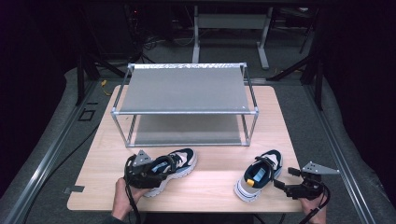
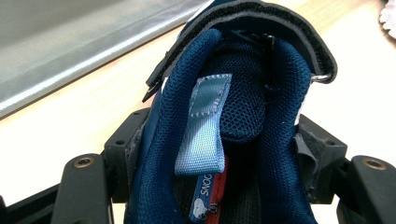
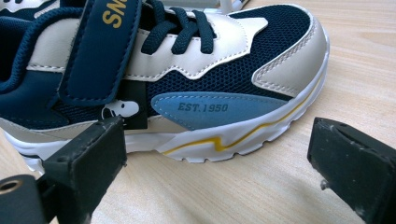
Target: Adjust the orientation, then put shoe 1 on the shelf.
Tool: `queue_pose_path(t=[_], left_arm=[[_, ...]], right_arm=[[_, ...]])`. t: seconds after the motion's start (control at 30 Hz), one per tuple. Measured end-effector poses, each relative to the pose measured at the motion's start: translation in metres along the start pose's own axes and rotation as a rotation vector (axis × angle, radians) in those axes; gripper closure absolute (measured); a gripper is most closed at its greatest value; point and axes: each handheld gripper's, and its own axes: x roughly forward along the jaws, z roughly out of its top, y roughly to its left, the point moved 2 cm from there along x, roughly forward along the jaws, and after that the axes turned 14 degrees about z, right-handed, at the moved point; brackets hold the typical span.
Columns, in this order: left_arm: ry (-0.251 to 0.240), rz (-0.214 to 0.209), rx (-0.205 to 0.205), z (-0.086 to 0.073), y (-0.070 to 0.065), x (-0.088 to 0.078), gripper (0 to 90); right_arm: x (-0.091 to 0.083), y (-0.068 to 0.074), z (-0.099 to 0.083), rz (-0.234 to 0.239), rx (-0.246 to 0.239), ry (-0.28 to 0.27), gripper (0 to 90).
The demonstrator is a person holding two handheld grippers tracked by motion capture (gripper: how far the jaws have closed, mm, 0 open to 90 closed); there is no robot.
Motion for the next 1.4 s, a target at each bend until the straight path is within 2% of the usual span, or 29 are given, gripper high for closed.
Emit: queue_pose_path(t=[0.37,0.57,0.77,1.03,1.17,1.4], left_arm=[[-0.046,0.047,-0.034,0.006,0.0,-0.016,30.8],[-0.081,0.073,-0.062,0.015,0.001,-0.023,30.7],[-0.104,0.113,-0.088,0.026,0.0,-0.024,30.7],[-0.137,0.152,-0.134,0.043,-0.001,-0.016,30.7],[-0.156,0.194,-0.149,0.051,0.001,-0.008,30.6],[-0.168,0.26,-0.207,0.055,0.009,0.011,30.3]], right_arm=[[0.0,0.0,0.0,-0.003,0.0,-0.002,4.0],[0.0,0.0,0.0,-0.003,0.002,-0.002,4.0],[0.0,0.0,0.0,0.002,0.006,-0.005,4.0],[-0.001,0.0,0.0,0.0,0.004,-0.015,4.1],[-0.001,-0.001,0.0,0.002,0.005,-0.009,4.1],[-0.001,0.0,0.0,0.005,0.004,-0.012,4.1]])
